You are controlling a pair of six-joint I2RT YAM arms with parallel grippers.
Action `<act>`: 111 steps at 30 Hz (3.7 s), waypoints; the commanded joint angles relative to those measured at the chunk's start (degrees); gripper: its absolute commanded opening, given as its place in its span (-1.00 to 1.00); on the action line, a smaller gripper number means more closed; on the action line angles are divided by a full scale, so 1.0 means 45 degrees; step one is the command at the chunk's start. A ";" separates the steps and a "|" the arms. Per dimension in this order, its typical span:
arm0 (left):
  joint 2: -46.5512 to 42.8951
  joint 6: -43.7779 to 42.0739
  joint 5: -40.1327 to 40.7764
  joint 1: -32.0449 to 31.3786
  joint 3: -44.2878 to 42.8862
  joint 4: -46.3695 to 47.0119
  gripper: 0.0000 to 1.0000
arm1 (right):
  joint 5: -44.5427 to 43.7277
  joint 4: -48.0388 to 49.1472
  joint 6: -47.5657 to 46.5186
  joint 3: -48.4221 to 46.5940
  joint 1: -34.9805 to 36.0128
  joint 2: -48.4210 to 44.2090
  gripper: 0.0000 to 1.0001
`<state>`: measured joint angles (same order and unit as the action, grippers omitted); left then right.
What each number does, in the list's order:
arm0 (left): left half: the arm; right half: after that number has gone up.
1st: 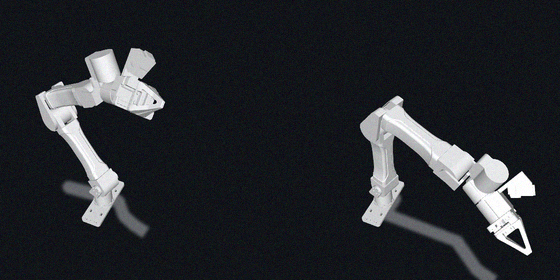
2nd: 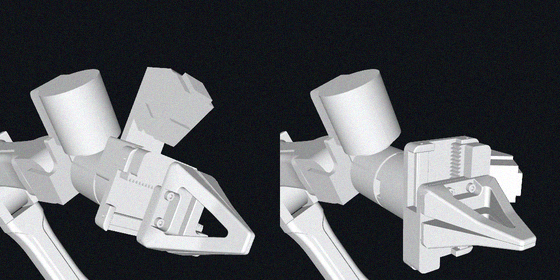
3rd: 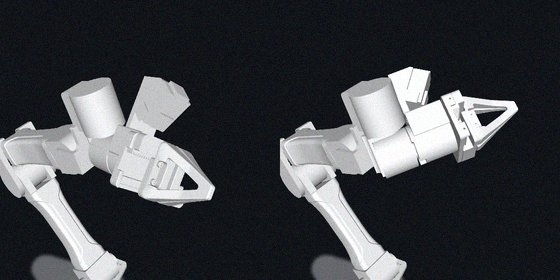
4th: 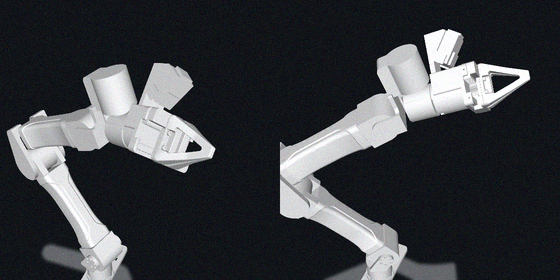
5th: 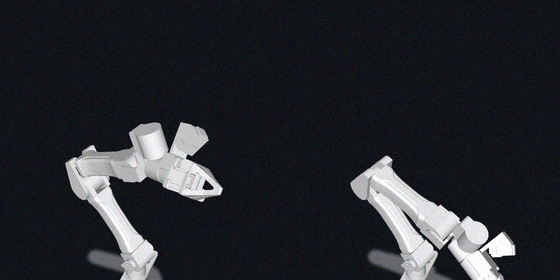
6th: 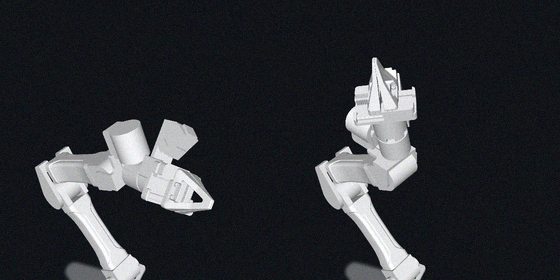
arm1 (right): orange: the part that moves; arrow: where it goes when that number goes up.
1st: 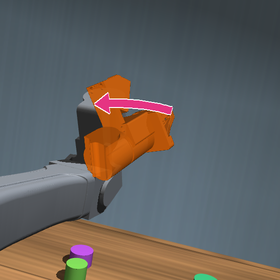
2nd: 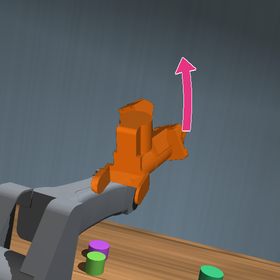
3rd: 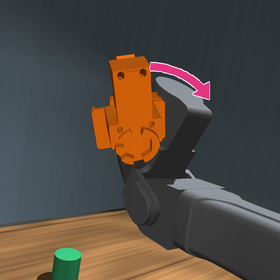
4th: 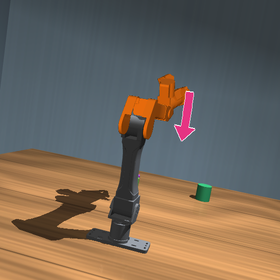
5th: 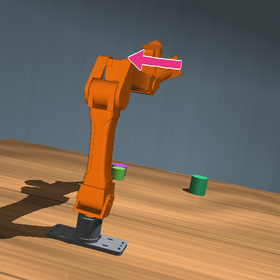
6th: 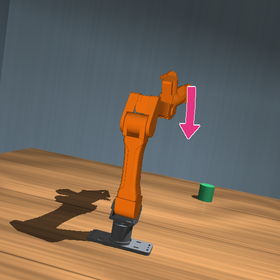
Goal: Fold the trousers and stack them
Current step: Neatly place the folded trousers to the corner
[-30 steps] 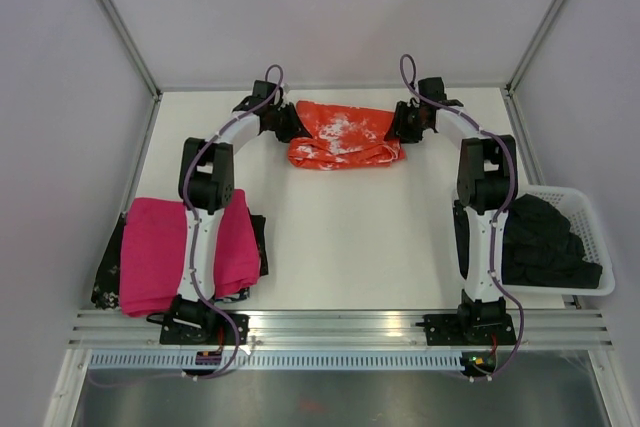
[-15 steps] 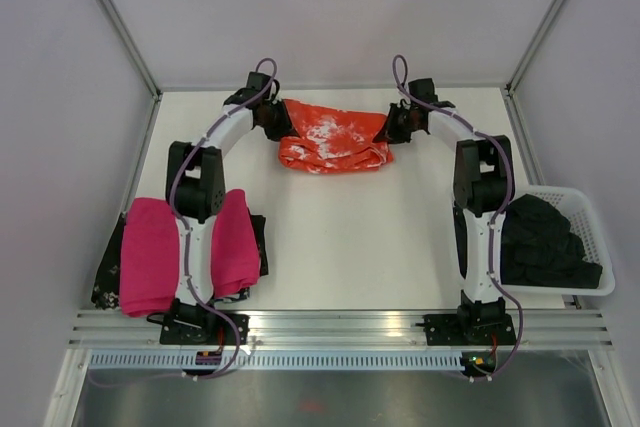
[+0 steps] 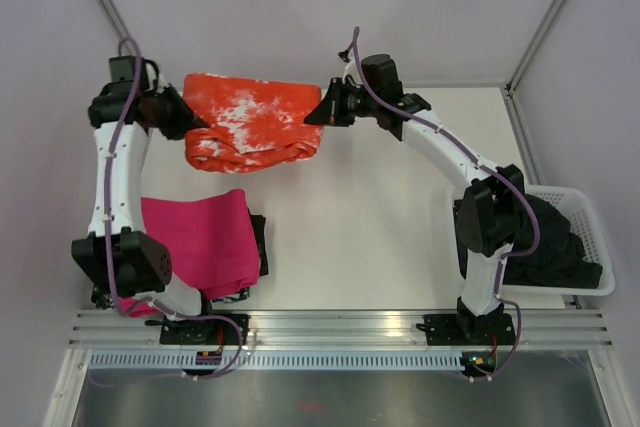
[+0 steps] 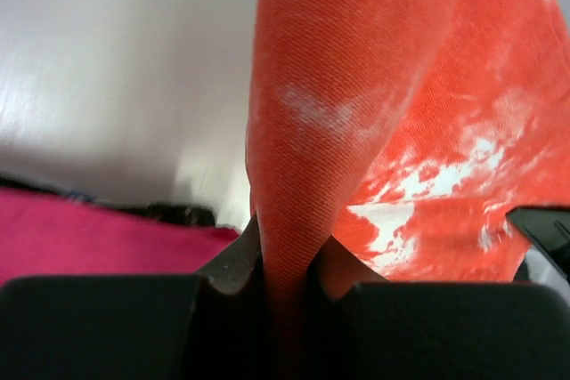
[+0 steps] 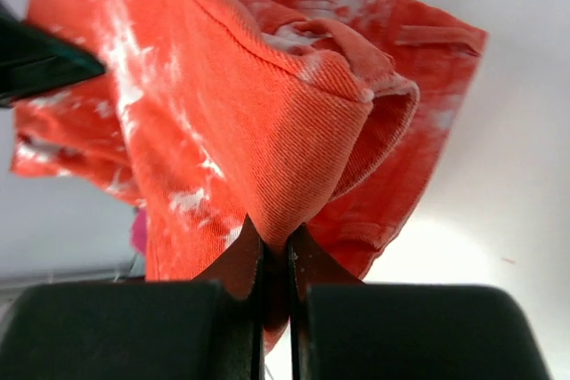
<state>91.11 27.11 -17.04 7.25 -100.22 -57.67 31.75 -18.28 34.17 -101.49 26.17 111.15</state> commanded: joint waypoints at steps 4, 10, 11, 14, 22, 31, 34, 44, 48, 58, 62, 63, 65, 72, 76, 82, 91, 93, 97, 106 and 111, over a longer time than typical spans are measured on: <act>-0.2508 -0.1571 0.2144 0.3661 0.0163 -0.1929 -0.95 | 0.0446 -0.0019 0.0316 0.0541 0.0413 -0.1378 -1.00; -0.3567 -0.1728 0.3161 0.4481 0.1022 -0.3140 -0.95 | 0.0055 -0.0741 -0.0308 -0.0100 0.2833 -0.1264 -1.00; -0.3664 -0.1941 0.3142 0.4600 0.1042 -0.3316 -0.95 | 0.0035 -0.0858 -0.0425 -0.0218 0.3165 -0.1244 -1.00; -0.4190 -0.2040 0.3591 0.4756 0.1469 -0.3298 -0.95 | -0.0529 -0.1598 -0.0990 -0.0588 0.4221 -0.1399 -1.00; -0.5751 -0.1359 -0.1848 0.5050 0.1726 -0.2186 -0.95 | -0.1721 -0.3985 -0.1930 -0.1432 0.4691 -0.2957 -1.00; -0.7414 0.0127 -0.2488 0.4894 0.0829 -0.2649 -0.95 | -0.2544 -0.3808 -0.1579 -0.2232 0.4769 -0.4700 -1.00; -0.7531 0.0088 -0.0541 0.4894 0.0085 -0.4252 -0.95 | -0.2309 -0.4002 -0.1325 -0.1533 0.4945 -0.5032 -1.00; -0.7143 0.0929 0.2885 0.5323 0.5049 -0.3981 -0.95 | -0.2290 -0.5333 -0.1813 -0.0025 0.5160 -0.4313 -1.00; -0.7023 0.0733 0.5343 0.5343 0.4069 -0.4587 -0.95 | -0.2737 -0.4456 -0.1676 0.0425 0.5199 -0.3805 -1.00; -0.7201 0.0030 0.9035 0.6064 0.6237 -0.4294 -0.95 | -0.2874 -0.4414 -0.2359 -0.1078 0.5160 -0.1108 -1.00; -0.6675 0.0009 0.9235 0.6787 0.6139 -0.3826 -0.95 | -0.2935 -0.3946 -0.2789 -0.1040 0.4830 -0.0426 -1.00; -0.6595 0.0029 0.9003 0.6962 0.6255 -0.3284 -0.95 | -0.2721 -0.3829 -0.2751 -0.1040 0.4770 -0.0327 -1.00; -0.6226 0.0127 0.9156 0.7100 0.6879 -0.2637 -0.95 | -0.2154 -0.3517 -0.2595 -0.0981 0.4731 0.0062 -1.00; -0.3746 -0.0866 1.0877 0.8214 0.6551 -0.0547 -0.95 | -0.1411 -0.2833 -0.2087 -0.0397 0.4769 0.0163 -1.00; -0.2828 -0.1278 1.1772 0.8565 0.5226 -0.0232 -0.95 | -0.1254 -0.2793 -0.2242 -0.0435 0.4906 0.0104 -1.00; -0.2395 -0.1572 1.2711 0.8605 0.5728 0.0724 -0.95 | -0.0181 -0.2831 -0.2301 -0.0473 0.4906 0.0845 -1.00; -0.1927 -0.1240 1.2500 0.8605 0.6003 0.0844 -0.43 | -0.0043 -0.3416 -0.2398 -0.0863 0.4906 0.1803 -0.59; -0.2043 -0.1415 1.1973 0.8585 0.5886 0.0843 -0.03 | -0.0237 -0.4021 -0.2922 -0.1407 0.4906 0.1823 0.16; -0.2317 -0.1844 0.9868 0.8489 0.4815 0.0358 0.92 | -0.0921 -0.6126 -0.3764 -0.2990 0.4615 0.1356 0.88; -0.4171 -0.2433 0.5274 0.3499 0.3894 -0.0035 0.84 | -0.0980 -0.6444 -0.3219 -0.3443 0.1514 -0.1183 0.86; -0.4933 0.0591 0.4546 -0.0958 0.5355 0.0217 0.57 | -0.2460 -0.6250 -0.3238 -0.1726 -0.0265 -0.2782 0.75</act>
<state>71.22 21.47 6.98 11.16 -79.40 -57.25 25.47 -45.12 19.70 -112.71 27.81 103.20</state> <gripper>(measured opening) 0.804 0.882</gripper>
